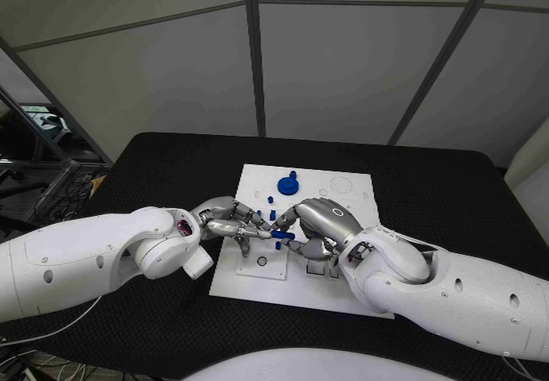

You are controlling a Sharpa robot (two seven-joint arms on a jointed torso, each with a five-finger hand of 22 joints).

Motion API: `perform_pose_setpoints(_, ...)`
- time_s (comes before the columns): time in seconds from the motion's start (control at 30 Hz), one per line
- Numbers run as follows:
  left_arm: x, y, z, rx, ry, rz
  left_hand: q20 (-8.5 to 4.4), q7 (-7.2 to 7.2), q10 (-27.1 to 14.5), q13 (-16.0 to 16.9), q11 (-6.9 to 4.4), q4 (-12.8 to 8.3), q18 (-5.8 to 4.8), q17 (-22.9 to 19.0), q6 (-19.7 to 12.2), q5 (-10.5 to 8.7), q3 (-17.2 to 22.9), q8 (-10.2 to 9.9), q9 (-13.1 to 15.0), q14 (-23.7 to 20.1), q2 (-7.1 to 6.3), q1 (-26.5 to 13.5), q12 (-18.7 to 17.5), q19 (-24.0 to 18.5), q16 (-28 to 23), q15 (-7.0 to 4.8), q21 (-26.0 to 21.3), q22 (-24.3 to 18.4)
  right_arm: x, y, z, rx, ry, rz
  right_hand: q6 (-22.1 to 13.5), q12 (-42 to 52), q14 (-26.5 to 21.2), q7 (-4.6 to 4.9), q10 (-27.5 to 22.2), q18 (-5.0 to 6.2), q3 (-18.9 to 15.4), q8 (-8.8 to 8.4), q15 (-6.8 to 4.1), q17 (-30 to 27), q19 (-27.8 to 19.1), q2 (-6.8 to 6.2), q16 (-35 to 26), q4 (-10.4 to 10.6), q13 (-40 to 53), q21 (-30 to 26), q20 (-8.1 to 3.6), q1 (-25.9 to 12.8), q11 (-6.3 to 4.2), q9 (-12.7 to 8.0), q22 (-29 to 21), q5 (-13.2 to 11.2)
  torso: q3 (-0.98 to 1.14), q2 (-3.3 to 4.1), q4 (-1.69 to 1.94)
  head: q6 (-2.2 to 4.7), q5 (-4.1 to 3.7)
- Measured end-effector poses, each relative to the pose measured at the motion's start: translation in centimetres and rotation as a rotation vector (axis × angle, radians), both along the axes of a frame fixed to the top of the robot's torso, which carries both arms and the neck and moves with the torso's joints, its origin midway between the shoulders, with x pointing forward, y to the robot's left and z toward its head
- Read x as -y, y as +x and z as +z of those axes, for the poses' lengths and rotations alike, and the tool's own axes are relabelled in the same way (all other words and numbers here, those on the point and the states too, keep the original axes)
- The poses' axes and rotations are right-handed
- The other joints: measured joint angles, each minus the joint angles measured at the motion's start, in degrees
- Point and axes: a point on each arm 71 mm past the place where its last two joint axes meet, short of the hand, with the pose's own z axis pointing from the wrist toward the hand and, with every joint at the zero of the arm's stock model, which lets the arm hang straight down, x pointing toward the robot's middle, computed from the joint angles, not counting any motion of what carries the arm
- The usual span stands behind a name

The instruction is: Assemble the parts on the task board

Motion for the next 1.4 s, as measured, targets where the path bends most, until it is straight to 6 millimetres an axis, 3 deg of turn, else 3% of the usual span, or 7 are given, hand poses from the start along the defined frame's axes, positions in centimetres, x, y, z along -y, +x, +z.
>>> perform_pose_setpoints(0.4, 0.41, 0.11, -0.10, -0.006, -0.005, 0.002, 0.00, 0.00, 0.9, -0.3, -0.07, 1.8, 0.01, -0.5, 0.0, 0.00, -2.7, 1.0, 0.0, 0.2, 0.61, -0.6, 0.1, 0.8, 0.2, 0.21, -0.4, -0.6, -0.15, -0.25, 0.22, 0.003, 0.013, 0.004, 0.0, 0.2, 0.0, 0.00, 0.0, 0.00, 0.0, 0.00, 0.00, 0.1, 0.0, 0.00, 0.0, 0.0, 0.0, 0.0, 0.00, 0.0, 0.00, 0.0, 0.1, 0.0, 0.03, 0.01, -0.04, 0.05, -0.01)
perform_pose_setpoints(1.27, 0.44, 0.27, -0.33, -0.020, 0.011, 0.012, -0.20, -0.22, 1.1, -0.5, -0.29, 1.1, 0.00, -1.0, 0.2, 0.00, -3.3, 1.8, 0.0, 0.4, 1.95, 1.4, 0.5, 1.4, 0.2, 0.00, -0.6, -0.9, -0.11, -0.39, 0.53, 0.013, 0.047, -0.002, 0.0, 0.2, 0.2, 0.00, 0.2, 0.00, 0.3, 0.00, 0.21, 0.4, 0.4, -0.31, 0.2, -0.3, 0.1, 0.4, 0.01, -0.3, 0.22, 0.0, 0.5, 0.3, -0.01, 0.00, 0.03, 0.05, -0.06)
perform_pose_setpoints(1.4, 0.36, 0.30, -0.36, -0.021, 0.012, 0.014, -0.20, -0.22, 1.1, -0.6, -0.29, 1.1, 0.00, -1.0, 0.2, -0.01, -3.3, 1.9, 0.0, 0.4, 2.22, 1.6, 0.5, 1.4, 0.2, 0.00, -0.6, -0.9, -0.11, -0.40, 0.54, 0.013, 0.048, -0.003, 0.0, 0.1, 0.2, 0.00, 0.2, -0.93, 0.3, 0.00, 0.21, 0.4, 0.4, -0.31, 0.2, -0.3, 0.1, 0.4, 0.01, -0.3, 0.22, 0.0, 0.6, 0.3, -0.01, 0.01, 0.03, 0.09, -0.03)
